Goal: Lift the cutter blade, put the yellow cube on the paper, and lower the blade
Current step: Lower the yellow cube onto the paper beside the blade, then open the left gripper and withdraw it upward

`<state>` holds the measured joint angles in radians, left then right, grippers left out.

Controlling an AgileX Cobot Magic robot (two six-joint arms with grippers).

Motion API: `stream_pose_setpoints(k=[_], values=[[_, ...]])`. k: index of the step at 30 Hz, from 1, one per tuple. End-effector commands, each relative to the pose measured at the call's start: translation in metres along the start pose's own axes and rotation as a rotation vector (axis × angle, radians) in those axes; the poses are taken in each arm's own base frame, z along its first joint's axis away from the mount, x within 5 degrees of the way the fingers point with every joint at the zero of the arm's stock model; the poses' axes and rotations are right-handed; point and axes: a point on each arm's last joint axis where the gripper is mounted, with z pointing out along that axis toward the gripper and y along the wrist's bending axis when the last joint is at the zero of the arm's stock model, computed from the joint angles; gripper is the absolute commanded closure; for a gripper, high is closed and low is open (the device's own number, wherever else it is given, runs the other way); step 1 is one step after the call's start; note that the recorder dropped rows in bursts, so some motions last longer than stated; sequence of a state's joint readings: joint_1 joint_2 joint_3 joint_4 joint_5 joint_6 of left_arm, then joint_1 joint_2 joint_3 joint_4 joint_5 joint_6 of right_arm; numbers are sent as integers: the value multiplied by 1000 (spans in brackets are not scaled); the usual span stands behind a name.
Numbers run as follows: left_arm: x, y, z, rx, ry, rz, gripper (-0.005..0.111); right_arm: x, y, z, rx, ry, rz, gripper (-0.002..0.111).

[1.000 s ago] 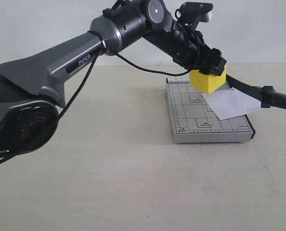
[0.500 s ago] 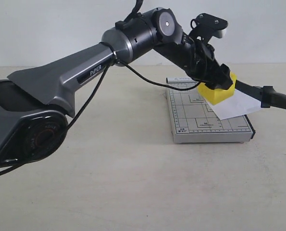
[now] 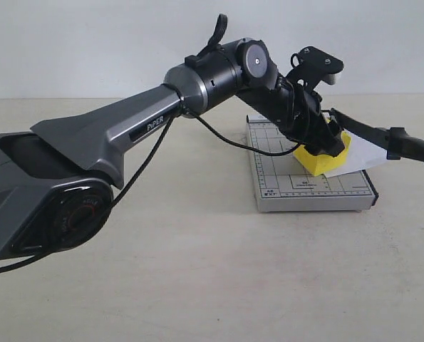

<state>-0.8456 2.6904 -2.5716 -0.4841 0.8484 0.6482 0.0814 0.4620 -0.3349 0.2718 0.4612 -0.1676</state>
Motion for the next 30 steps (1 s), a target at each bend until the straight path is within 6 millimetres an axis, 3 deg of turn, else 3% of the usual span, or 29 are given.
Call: stream_pose_setpoints(k=[1,10,14,18,21,25,30], values=[[1,0,2,-3,-2,22,102,-2,0,-1,0,-8,-3,108],[1,0,2,-2,-1,30,100,-2,0,-1,0,-8,-3,108],[0,0,2,-6,-6,49,79,-2,0,-1,0,-8,-3,108],[-1,1,2,-20,-23,55,44,-2,0,-1,0,-8,-3,108],[-3,3,2,-33,-40,51,27,-2,0,-1,0,-8,-3,108],[-4,3,2,-42,-52,26,19,-2,0,-1,0,-7,-3,108],[-21,-1,-19,-31,-62,-17,20,-2,0,-1,0,-7,-3,108]])
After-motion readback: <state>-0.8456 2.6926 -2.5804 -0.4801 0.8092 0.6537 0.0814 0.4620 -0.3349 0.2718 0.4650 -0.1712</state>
